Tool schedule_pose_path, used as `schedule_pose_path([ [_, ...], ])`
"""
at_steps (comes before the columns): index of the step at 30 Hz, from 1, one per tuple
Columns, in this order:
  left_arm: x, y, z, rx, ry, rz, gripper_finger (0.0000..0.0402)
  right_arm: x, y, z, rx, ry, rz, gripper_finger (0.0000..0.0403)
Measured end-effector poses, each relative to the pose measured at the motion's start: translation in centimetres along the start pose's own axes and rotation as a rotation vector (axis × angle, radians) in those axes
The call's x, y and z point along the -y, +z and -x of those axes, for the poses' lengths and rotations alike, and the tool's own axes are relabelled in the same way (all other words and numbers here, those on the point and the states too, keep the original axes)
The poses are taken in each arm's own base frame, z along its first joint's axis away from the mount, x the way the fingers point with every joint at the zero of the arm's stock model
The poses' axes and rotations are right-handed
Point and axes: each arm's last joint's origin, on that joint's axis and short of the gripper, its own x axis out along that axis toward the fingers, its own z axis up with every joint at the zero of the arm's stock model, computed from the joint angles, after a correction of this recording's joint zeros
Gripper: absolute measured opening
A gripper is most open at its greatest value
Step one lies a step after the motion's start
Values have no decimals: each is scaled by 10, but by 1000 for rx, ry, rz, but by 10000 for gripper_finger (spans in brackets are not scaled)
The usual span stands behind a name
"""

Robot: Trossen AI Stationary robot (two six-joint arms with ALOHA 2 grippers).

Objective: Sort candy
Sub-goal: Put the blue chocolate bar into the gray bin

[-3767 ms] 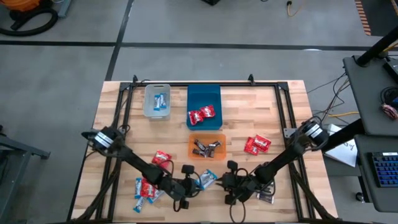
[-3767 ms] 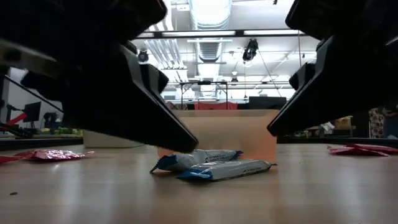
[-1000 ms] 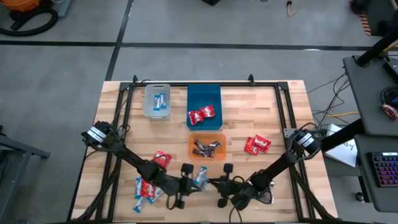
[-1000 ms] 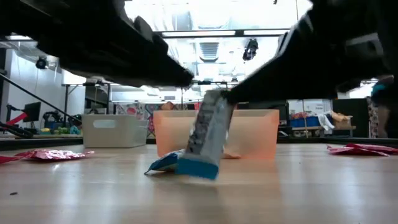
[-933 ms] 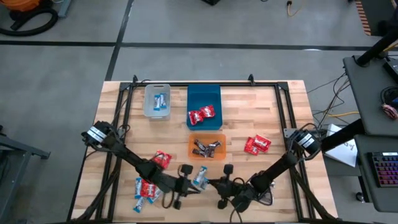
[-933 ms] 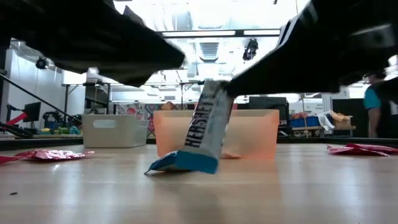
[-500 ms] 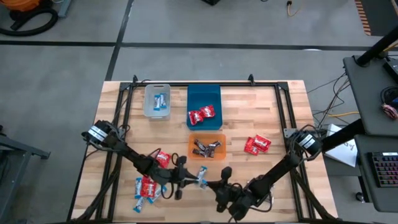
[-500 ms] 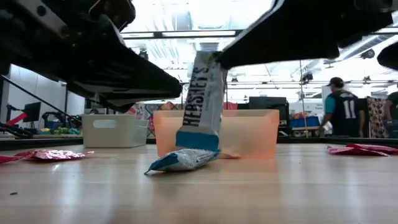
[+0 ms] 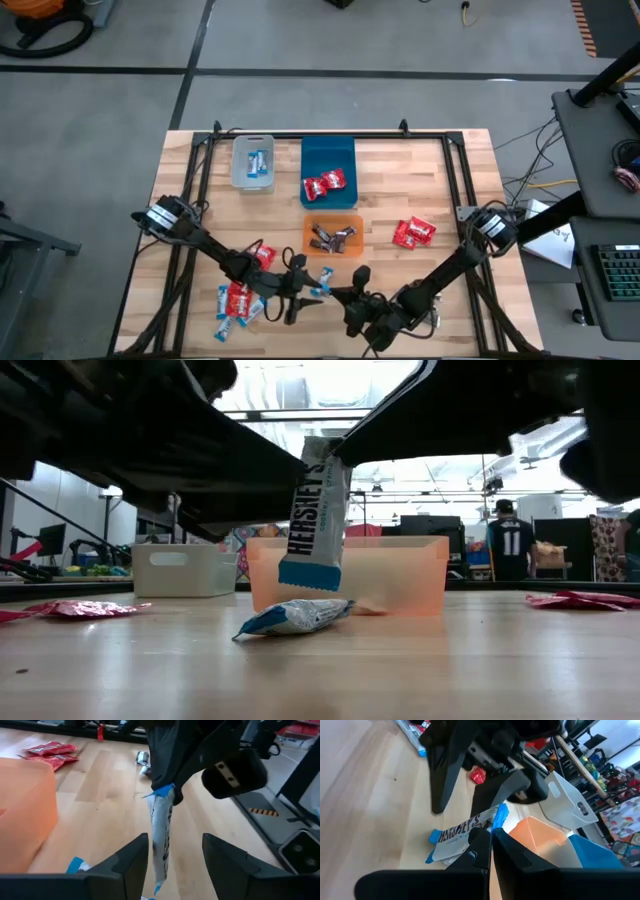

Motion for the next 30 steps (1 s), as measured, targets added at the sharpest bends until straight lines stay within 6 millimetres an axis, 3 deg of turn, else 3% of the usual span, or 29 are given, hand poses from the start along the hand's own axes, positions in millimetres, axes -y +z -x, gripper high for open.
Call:
schedule_pose_path([
  [10, -9, -16, -17, -35, 63, -2, 151, 1, 6, 0, 22, 0, 0, 8],
  [13, -9, -18, -18, -38, 71, -11, 117, 1, 7, 0, 24, 0, -5, 9],
  [18, -9, -18, -18, -37, 74, -22, 23, 1, 7, 0, 22, -4, 12, 9],
  [20, -9, -17, -18, -36, 74, -18, 12, 2, 7, -1, 21, -8, -4, 11],
  [26, -11, -3, -14, -18, 79, -14, 9, 8, 10, 0, 22, -73, -48, 38],
  [30, -21, 17, -8, -40, 89, -7, 6, 26, 20, 0, 29, -68, -91, 71],
])
